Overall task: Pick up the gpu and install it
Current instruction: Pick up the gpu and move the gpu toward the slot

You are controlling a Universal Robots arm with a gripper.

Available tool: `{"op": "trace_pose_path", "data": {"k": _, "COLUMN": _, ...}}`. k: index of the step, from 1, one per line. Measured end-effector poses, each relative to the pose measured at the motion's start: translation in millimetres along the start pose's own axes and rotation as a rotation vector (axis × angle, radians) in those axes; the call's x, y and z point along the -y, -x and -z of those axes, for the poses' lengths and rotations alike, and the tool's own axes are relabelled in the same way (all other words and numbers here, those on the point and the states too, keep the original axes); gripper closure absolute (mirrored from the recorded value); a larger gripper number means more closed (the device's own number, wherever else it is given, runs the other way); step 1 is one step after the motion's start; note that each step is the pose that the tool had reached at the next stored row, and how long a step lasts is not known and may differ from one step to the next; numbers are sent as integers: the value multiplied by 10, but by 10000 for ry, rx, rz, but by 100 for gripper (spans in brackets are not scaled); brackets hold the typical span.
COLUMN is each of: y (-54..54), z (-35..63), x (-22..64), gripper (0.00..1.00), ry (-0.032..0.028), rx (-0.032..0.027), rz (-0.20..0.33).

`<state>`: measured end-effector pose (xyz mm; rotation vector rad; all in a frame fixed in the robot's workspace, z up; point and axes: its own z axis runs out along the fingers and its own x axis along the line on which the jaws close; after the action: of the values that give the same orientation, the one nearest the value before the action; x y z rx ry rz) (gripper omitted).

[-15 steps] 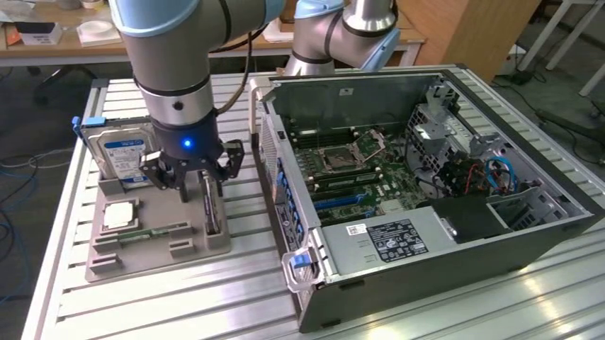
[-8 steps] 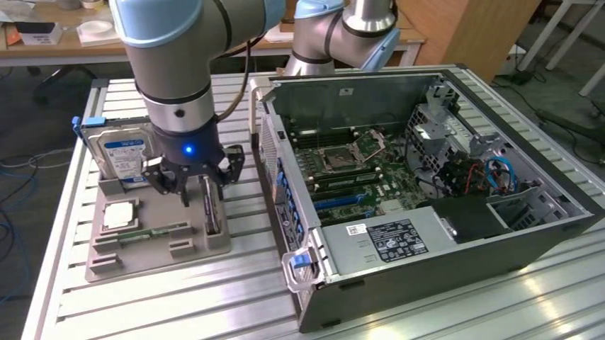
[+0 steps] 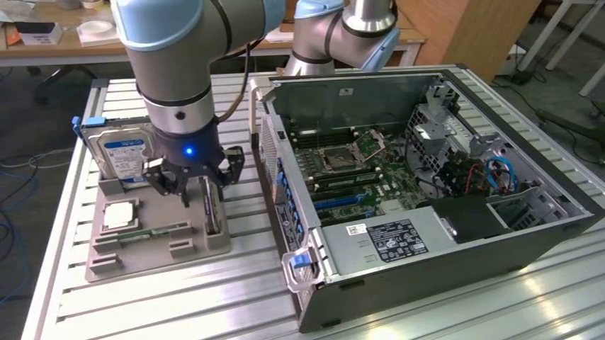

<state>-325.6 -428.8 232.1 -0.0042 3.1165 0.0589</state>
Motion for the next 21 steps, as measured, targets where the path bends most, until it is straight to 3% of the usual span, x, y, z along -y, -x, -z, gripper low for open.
{"op": "trace_pose_path", "data": {"k": 7, "y": -1, "z": -39, "x": -118, "gripper": 41, "ry": -24, "rx": 1, "rz": 0}}
{"op": "trace_pose_path", "data": {"k": 12, "y": -2, "z": -93, "x": -143, "gripper": 41, "ry": -90, "rx": -2, "rz": 2}}
{"op": "trace_pose_path", "data": {"k": 21, "y": 27, "z": -99, "x": -171, "gripper": 41, "ry": -137, "rx": 0, "rz": 3}}
